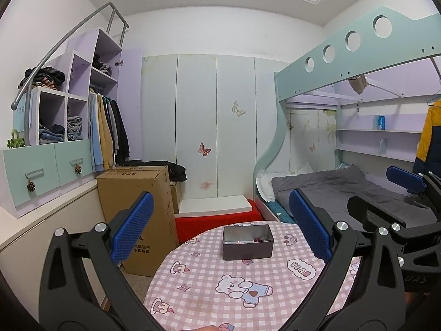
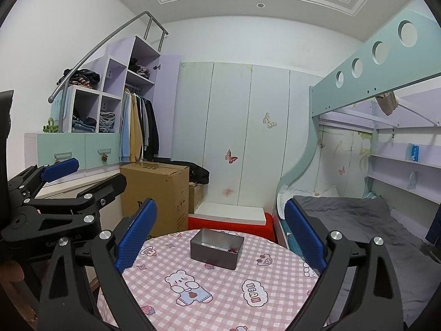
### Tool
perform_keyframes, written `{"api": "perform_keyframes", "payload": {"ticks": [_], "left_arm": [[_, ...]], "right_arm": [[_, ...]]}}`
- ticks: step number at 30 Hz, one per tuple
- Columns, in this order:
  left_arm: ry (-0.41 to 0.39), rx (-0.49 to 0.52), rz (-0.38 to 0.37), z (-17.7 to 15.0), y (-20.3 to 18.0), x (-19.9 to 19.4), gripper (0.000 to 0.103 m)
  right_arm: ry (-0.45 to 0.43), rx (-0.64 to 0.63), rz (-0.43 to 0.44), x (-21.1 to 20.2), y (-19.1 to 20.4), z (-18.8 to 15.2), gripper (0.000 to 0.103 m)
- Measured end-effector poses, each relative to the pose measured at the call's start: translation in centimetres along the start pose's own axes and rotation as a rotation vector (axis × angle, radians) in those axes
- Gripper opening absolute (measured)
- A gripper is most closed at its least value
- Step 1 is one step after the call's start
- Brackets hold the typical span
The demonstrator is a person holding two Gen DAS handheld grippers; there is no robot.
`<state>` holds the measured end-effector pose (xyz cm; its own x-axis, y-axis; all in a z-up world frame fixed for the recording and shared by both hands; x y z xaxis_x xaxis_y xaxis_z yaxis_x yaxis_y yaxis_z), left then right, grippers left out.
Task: Organize jewelry
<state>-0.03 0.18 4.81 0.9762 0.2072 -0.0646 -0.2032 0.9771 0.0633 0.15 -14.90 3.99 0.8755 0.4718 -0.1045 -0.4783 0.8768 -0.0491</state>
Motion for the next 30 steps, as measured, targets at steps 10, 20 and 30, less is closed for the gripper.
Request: {"api": "perform_keyframes", "payload": {"ticks": [10,20,30], "left_arm": [[-0.005,-0.003,-0.005,0.00,0.11,-0.26,0.096],[-0.002,-0.003,-0.008,0.00,0.03,-0.29,0.096],[-0.002,-0.005,-0.015,-0.04,-0.05,-0.01,0.096]], "right_arm": [[-0.001,-0.003,-0.002,-0.20,0.10,-0.01,0.090],[0.003,0.000,-0.001,-0.29,0.01,0.29,0.090],[0.007,0.004,-0.004,-0.13,-0.01,0.26,0.090]]}}
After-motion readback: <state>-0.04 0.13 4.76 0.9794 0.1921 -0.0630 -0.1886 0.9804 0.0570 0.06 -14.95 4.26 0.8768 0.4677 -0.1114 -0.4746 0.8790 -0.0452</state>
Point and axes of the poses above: each gripper's, at about its wrist camera, not at the fingertips, and x roughly the way its jaws point, y to its left, z to its top, the point moved 3 cm from there along x, roughly the way its jaws point, and after that the axes turned 14 degrees about z, right-handed, at the moved point
